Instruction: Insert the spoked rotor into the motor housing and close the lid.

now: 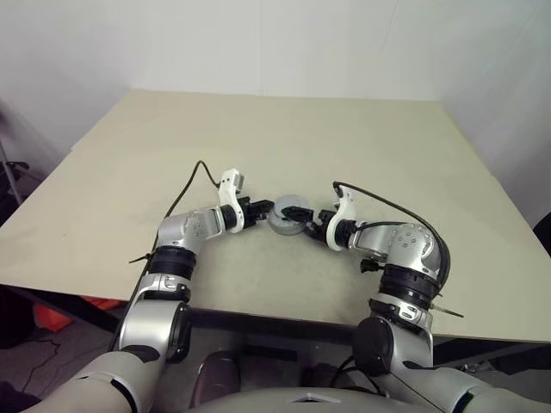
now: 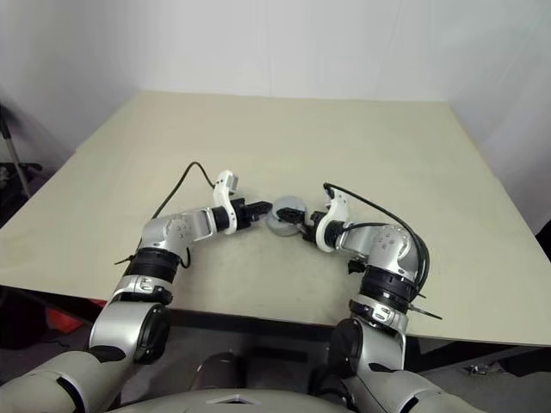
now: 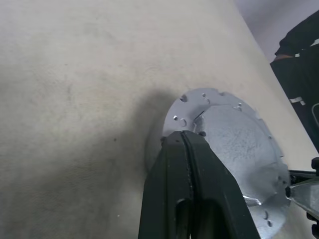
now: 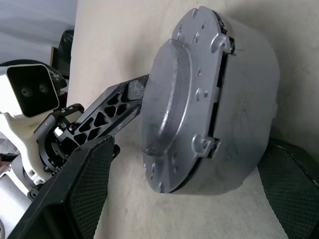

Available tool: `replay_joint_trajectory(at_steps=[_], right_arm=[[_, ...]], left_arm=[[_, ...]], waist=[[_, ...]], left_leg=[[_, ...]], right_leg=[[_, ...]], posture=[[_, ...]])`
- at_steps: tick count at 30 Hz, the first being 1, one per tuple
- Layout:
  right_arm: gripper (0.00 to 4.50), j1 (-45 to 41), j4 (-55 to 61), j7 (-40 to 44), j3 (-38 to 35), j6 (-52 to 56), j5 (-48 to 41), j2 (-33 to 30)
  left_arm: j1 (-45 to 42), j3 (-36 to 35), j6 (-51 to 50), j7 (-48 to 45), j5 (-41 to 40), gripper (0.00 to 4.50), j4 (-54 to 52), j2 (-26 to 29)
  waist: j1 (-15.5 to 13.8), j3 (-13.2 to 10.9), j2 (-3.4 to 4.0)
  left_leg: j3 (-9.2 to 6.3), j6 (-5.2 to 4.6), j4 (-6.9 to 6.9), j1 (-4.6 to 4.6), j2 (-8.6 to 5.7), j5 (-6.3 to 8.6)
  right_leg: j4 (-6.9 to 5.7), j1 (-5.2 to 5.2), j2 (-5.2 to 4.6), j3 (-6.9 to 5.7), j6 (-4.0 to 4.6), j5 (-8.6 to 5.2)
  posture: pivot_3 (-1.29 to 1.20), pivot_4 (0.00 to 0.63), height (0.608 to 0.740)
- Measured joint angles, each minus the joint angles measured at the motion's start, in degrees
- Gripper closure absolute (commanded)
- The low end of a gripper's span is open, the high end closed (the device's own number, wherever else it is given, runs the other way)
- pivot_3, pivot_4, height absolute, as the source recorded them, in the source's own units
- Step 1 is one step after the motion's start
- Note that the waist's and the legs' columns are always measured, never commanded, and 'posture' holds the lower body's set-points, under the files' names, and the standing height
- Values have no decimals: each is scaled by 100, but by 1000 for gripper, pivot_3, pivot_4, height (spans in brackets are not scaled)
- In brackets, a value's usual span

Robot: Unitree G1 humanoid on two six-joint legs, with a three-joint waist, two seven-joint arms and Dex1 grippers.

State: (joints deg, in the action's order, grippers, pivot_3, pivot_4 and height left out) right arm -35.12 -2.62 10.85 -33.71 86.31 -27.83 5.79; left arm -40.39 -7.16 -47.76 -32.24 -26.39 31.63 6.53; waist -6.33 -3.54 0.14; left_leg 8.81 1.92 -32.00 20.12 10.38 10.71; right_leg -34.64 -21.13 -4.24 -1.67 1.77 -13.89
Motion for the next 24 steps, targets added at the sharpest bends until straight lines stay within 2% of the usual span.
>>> replay_joint_trajectory(at_steps=[1,3,8,10,20,24], right_arm=[[29,-9,-51,-4,2,-61,-4,19],[406,-32,-180,-50,-4,-244,-20,73],[2050,-88,-617,-240,-151,-840,-119,101],[2411,-181,-671,-279,-148,-970,-197,66],[2430,-236,-889,-531,-152,-1118,-491,-40],[2430,-432,-1104,-917,-633,-1049,-796,31]], left_arm=[[0,-6,2,11,4,4500,2,5],[0,-18,7,25,5,4500,1,11],[12,-21,14,28,6,4500,-2,1],[14,-32,32,29,10,4500,-3,27],[30,-107,115,34,26,4500,98,79],[70,-288,161,81,-11,4500,239,129]], waist=[[6,0,0],[26,0,0],[39,0,0],[37,4,6],[26,5,7],[30,2,9]], left_leg=[[0,2,0,-1,0,-1],[0,6,0,-5,1,-3],[0,17,0,-7,-1,-10],[0,18,1,-11,0,-10],[-1,19,1,-10,-3,-11],[-1,19,1,5,-3,-11]], right_leg=[[0,1,0,0,0,0],[-2,3,0,0,0,0],[-4,3,-2,1,-7,-5],[-6,7,-2,0,-6,-4],[-6,8,-3,1,-3,-2],[-6,-8,-3,1,-2,-2]], posture=[[0,0,740],[0,0,740],[0,0,740],[0,0,740],[0,0,740],[0,0,740]])
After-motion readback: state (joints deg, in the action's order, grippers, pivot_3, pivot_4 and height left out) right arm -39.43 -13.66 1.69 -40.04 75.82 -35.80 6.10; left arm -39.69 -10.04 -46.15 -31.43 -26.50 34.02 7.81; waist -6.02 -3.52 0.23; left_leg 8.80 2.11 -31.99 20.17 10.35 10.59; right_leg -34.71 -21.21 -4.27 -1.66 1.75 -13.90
